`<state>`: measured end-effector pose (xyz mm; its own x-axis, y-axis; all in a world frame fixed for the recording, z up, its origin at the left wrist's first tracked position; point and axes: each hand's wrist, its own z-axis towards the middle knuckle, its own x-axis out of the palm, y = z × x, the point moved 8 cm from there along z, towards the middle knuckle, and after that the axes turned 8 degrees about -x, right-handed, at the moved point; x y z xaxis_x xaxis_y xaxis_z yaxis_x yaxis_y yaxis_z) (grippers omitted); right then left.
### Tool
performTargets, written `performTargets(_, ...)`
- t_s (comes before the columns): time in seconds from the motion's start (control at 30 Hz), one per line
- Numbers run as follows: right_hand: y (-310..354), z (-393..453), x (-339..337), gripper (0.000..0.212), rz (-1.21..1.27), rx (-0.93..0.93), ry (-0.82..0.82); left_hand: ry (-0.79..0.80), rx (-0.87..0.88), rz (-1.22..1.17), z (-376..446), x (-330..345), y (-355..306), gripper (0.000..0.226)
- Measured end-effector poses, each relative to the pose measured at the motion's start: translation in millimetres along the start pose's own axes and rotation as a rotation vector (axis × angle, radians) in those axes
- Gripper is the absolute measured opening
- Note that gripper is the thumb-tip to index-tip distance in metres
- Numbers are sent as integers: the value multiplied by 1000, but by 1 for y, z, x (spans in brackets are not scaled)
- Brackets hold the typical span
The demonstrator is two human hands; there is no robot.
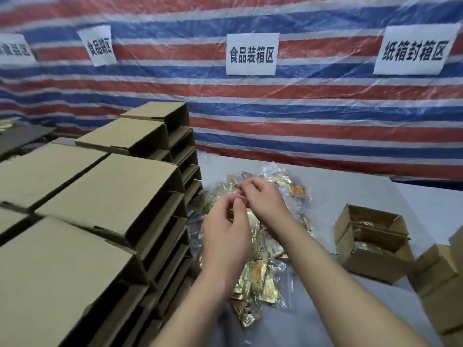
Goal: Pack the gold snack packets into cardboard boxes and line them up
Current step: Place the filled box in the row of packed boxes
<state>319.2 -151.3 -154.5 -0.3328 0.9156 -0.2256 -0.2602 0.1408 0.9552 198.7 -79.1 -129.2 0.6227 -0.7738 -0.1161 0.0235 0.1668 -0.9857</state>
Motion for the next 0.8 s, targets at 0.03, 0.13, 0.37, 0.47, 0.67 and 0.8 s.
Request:
performTargets(0.03, 19, 2, 7, 22, 64, -26, 15, -17, 58, -8, -13, -8, -16, 19)
performTargets(0.13, 58, -12, 42, 24, 281, -22, 184, -24, 241, 46, -58, -37, -52, 17)
performTargets(0.37, 101, -72, 126, 23, -73, -214, 579, -160, 497, 761, -96, -128, -94, 39)
performTargets(0.47, 109, -83, 142, 21, -201, -243, 638, -117, 262, 1177, -80, -159, -76, 59)
performTargets(0.67, 103, -102, 157, 42, -329, -271, 827, -25, -55, 1555, -67, -190, -18, 77)
performTargets(0.8, 105, -104, 157, 55, -318, -328, 814, -26, -59, 1573, -71, -189, -23, 74)
